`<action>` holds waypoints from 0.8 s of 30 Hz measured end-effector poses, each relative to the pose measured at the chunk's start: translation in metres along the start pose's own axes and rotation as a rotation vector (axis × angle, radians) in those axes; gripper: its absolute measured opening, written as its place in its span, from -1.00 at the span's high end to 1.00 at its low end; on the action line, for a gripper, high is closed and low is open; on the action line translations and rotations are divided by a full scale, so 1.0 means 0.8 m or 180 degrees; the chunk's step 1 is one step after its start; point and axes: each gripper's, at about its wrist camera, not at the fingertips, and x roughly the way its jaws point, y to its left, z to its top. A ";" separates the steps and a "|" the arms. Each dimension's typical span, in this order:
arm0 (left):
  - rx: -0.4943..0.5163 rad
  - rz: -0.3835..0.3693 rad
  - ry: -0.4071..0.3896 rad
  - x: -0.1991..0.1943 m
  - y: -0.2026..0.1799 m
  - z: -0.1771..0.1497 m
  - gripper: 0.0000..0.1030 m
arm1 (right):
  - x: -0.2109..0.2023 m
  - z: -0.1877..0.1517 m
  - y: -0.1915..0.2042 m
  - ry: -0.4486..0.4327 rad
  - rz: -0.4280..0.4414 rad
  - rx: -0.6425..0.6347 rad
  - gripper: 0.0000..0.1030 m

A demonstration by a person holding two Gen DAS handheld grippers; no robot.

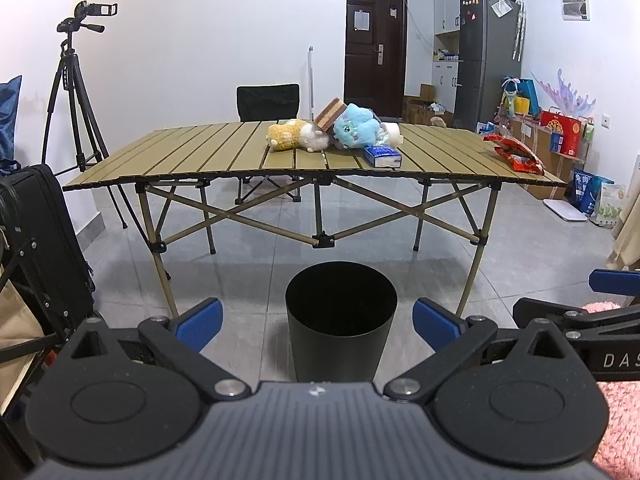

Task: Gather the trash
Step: 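Move both tools toward the table, right tool reaching the blue tissue pack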

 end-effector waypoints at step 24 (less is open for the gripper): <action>0.0007 -0.0042 -0.0082 0.083 -0.016 0.062 -1.00 | 0.076 0.051 -0.030 -0.0104 -0.0033 0.0137 -1.00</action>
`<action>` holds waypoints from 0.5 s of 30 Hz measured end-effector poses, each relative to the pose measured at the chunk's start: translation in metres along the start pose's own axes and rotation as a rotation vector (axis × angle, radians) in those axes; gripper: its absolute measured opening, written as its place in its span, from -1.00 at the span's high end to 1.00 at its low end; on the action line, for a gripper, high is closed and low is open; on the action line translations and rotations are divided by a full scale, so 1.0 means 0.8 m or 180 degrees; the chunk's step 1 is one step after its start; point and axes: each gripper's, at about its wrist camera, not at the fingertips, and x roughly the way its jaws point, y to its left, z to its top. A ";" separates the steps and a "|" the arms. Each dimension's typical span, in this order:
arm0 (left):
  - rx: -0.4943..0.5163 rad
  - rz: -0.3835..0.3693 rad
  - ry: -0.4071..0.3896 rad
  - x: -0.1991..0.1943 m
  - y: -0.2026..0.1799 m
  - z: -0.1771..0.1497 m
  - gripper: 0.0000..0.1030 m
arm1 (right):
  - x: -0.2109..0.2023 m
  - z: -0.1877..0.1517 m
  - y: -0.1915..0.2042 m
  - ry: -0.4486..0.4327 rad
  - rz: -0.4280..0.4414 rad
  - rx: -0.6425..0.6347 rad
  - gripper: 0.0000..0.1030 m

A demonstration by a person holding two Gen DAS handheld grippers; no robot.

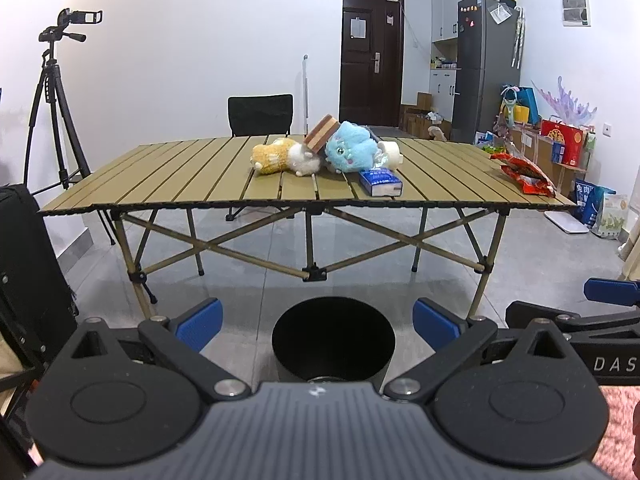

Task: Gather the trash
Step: 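Move both tools toward the table, right tool reaching the blue tissue pack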

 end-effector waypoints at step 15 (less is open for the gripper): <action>-0.0071 0.0093 -0.0089 0.094 0.002 0.066 -1.00 | 0.085 0.057 -0.036 -0.0151 -0.0071 0.0147 -1.00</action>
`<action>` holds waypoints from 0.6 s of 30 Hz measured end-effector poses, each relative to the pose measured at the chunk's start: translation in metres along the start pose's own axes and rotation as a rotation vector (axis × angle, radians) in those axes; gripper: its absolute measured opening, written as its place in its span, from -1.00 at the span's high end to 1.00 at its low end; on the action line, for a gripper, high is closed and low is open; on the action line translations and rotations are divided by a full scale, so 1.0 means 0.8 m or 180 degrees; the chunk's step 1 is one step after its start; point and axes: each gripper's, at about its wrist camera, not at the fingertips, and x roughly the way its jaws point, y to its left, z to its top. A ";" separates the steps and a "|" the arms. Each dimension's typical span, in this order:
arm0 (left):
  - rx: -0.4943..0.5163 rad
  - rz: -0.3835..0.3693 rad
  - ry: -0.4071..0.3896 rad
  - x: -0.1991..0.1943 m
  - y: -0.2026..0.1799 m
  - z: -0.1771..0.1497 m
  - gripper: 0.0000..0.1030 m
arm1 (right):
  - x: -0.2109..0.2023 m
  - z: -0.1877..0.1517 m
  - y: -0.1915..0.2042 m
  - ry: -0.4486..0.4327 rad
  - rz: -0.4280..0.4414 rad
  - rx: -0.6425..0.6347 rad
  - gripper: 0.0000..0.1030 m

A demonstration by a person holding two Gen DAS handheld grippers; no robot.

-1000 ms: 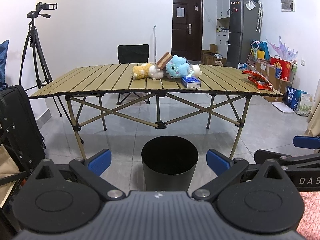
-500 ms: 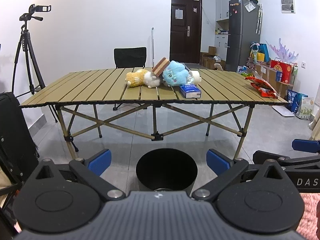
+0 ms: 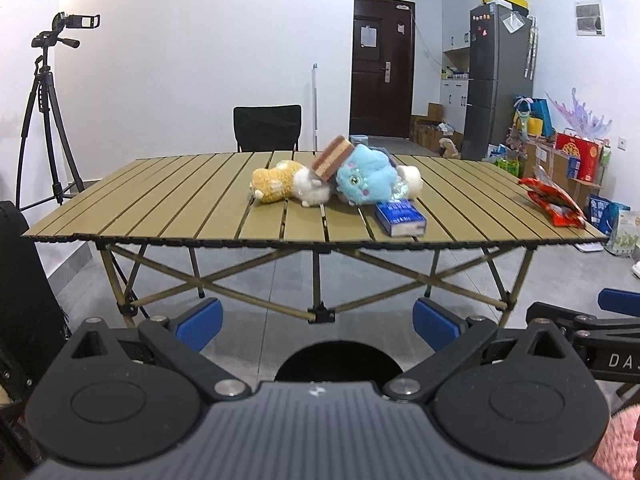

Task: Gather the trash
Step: 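Move both tools toward the table, right tool reaching the blue tissue pack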

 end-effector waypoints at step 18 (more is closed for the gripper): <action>-0.0217 0.0223 -0.0158 0.133 0.012 0.077 -1.00 | 0.139 0.079 -0.007 -0.0380 0.0035 -0.0051 -1.00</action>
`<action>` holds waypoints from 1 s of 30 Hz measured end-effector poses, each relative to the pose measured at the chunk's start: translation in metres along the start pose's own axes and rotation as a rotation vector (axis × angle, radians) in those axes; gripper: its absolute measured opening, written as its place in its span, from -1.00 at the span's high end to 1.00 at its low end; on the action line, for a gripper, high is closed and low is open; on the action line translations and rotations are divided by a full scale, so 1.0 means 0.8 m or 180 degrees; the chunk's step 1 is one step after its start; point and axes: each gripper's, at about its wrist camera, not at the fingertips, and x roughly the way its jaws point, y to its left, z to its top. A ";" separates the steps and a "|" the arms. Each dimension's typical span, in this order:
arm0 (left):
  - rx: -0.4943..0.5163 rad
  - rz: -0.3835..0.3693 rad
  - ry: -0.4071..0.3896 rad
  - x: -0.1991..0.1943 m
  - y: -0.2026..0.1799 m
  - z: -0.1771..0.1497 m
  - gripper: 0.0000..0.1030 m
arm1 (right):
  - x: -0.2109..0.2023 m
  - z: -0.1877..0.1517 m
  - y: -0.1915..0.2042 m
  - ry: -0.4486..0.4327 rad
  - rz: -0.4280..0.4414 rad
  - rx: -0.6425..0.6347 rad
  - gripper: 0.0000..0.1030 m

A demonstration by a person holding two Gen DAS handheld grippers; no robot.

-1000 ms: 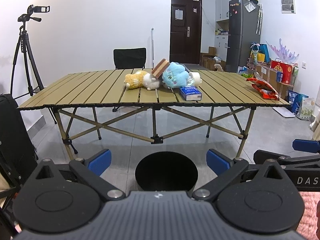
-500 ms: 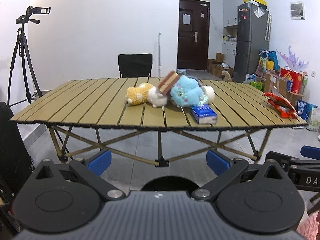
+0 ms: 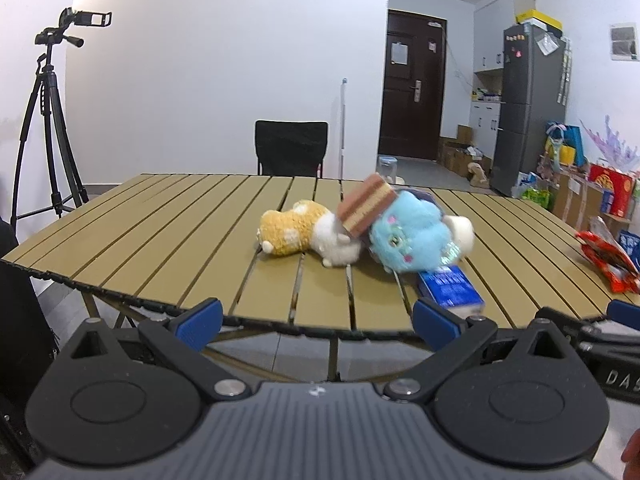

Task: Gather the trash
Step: 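Move both tools toward the table, right tool reaching the blue tissue pack, then close the right gripper on the blue tissue pack and lift it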

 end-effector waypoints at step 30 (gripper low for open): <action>-0.0079 0.0210 0.0172 0.111 0.028 0.022 -1.00 | 0.205 -0.018 0.049 0.0267 0.0053 -0.0250 -0.04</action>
